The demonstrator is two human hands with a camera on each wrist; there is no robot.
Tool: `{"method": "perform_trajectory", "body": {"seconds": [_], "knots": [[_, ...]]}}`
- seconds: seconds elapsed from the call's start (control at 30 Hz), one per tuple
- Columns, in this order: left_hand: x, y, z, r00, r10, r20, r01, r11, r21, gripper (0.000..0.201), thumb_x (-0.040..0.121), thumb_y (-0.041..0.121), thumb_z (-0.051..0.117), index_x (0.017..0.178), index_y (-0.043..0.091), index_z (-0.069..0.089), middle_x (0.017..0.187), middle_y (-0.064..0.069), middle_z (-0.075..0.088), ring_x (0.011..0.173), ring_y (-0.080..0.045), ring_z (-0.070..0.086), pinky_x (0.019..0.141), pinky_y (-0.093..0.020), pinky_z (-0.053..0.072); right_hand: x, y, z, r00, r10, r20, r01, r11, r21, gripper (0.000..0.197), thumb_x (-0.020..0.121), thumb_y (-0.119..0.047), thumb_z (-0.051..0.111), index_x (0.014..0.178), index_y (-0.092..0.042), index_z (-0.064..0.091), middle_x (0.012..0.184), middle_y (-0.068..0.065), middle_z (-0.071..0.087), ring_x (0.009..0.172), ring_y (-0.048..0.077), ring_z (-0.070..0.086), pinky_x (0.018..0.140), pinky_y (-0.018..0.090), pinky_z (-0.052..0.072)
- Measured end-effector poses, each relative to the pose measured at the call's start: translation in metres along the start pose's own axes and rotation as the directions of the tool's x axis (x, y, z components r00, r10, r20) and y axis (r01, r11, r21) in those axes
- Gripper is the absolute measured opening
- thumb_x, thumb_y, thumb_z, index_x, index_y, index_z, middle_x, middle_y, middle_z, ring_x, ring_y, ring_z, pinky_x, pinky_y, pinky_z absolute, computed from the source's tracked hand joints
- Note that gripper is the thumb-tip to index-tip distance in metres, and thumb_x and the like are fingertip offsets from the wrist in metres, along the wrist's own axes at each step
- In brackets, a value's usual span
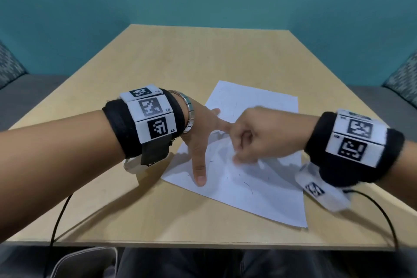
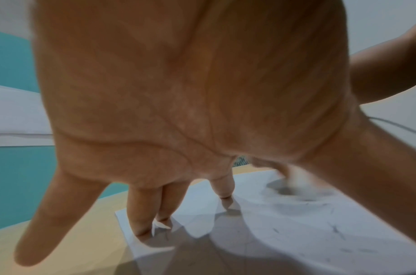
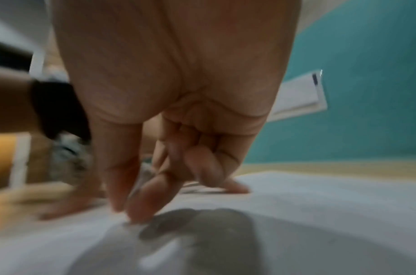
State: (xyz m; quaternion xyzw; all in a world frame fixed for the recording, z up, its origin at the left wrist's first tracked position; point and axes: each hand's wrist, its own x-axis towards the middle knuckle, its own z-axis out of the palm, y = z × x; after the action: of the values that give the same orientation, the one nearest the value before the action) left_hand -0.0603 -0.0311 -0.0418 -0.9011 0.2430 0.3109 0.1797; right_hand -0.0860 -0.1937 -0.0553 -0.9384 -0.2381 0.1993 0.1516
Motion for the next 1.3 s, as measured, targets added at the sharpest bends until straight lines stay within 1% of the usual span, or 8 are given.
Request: {"method": "perform_trajectory", "body": {"seconds": [0.33,0.47,0.63,0.77,0.9,1.07,1.2,1.3], "knots": [[0.0,0.001,0.0,1.0,0.007,-0.004,-0.007,1.0,-0.007,0.131,0.04,0.07,0.086,0.134,0.074,-0.006,0.16,0.01,-0.021,0.147,-0.018,0.021,0.113,-0.044,0.028,-0.004,-0.005,0.003,0.998,-0.022,0.063,0.021,1.0,0.017,0.017,0.082,-0.024,0.077,0.071,-0.013,0.07,0.063,-0.001,0.073,0.054,0.004,0.058,0.058,0.024,0.05],[0.0,0.003,-0.002,1.0,-0.011,-0.006,0.011,0.999,0.03,0.134,0.039,0.074,0.084,0.13,0.075,-0.015,0.16,0.008,-0.022,0.146,-0.02,0.023,0.111,-0.046,0.029,0.006,0.012,-0.009,0.987,0.05,-0.153,-0.054,0.998,-0.023,0.014,0.077,-0.02,0.076,0.067,-0.013,0.069,0.058,-0.002,0.069,0.052,0.004,0.053,0.06,0.027,0.048],[0.002,0.007,-0.004,1.0,-0.006,-0.001,0.006,0.999,0.054,0.134,0.039,0.072,0.085,0.132,0.075,-0.01,0.161,0.005,-0.02,0.145,-0.022,0.027,0.11,-0.045,0.032,-0.006,-0.001,0.003,0.997,-0.006,0.073,0.004,1.0,0.029,0.016,0.081,-0.024,0.077,0.071,-0.013,0.07,0.062,-0.003,0.072,0.054,0.005,0.058,0.059,0.028,0.051],[0.002,0.005,-0.003,1.0,-0.028,-0.004,0.028,0.998,0.052,0.14,0.032,0.076,0.083,0.128,0.075,-0.019,0.161,0.007,-0.02,0.145,-0.02,0.026,0.112,-0.048,0.03,0.001,0.015,-0.011,0.99,0.054,-0.133,-0.058,0.998,-0.028,0.014,0.075,-0.019,0.076,0.066,-0.012,0.069,0.061,-0.001,0.07,0.054,0.008,0.055,0.061,0.034,0.054],[0.001,0.006,-0.004,1.0,-0.013,0.004,0.013,0.999,0.038,0.136,0.039,0.07,0.086,0.132,0.073,-0.012,0.161,0.004,-0.021,0.146,-0.021,0.023,0.112,-0.045,0.03,-0.009,-0.002,0.003,0.995,-0.021,0.099,0.017,0.999,0.033,0.018,0.081,-0.024,0.077,0.069,-0.014,0.069,0.062,-0.002,0.073,0.052,0.004,0.056,0.054,0.022,0.047],[0.0,0.007,-0.004,1.0,-0.027,-0.003,0.028,0.998,0.047,0.14,0.037,0.072,0.085,0.129,0.074,-0.021,0.161,0.005,-0.021,0.146,-0.021,0.023,0.112,-0.046,0.03,0.0,0.015,-0.013,0.992,0.07,-0.109,-0.072,0.997,-0.015,0.015,0.075,-0.02,0.076,0.065,-0.011,0.069,0.061,0.0,0.07,0.054,0.009,0.053,0.058,0.029,0.046],[-0.001,0.007,-0.004,1.0,-0.016,0.001,0.016,0.999,0.039,0.137,0.04,0.069,0.086,0.13,0.074,-0.017,0.161,0.005,-0.021,0.146,-0.022,0.023,0.109,-0.044,0.03,-0.012,0.001,0.002,0.993,0.01,0.114,-0.017,0.998,0.065,0.02,0.081,-0.024,0.078,0.067,-0.014,0.068,0.062,-0.002,0.073,0.051,0.007,0.052,0.056,0.028,0.045],[-0.002,0.008,-0.005,1.0,-0.025,-0.001,0.025,0.999,0.036,0.14,0.037,0.071,0.085,0.127,0.075,-0.021,0.161,0.006,-0.021,0.147,-0.02,0.021,0.111,-0.045,0.03,-0.005,0.016,-0.012,0.994,0.079,-0.076,-0.08,0.997,-0.019,0.018,0.077,-0.022,0.077,0.063,-0.013,0.068,0.06,0.0,0.07,0.049,0.004,0.049,0.059,0.029,0.045]]}}
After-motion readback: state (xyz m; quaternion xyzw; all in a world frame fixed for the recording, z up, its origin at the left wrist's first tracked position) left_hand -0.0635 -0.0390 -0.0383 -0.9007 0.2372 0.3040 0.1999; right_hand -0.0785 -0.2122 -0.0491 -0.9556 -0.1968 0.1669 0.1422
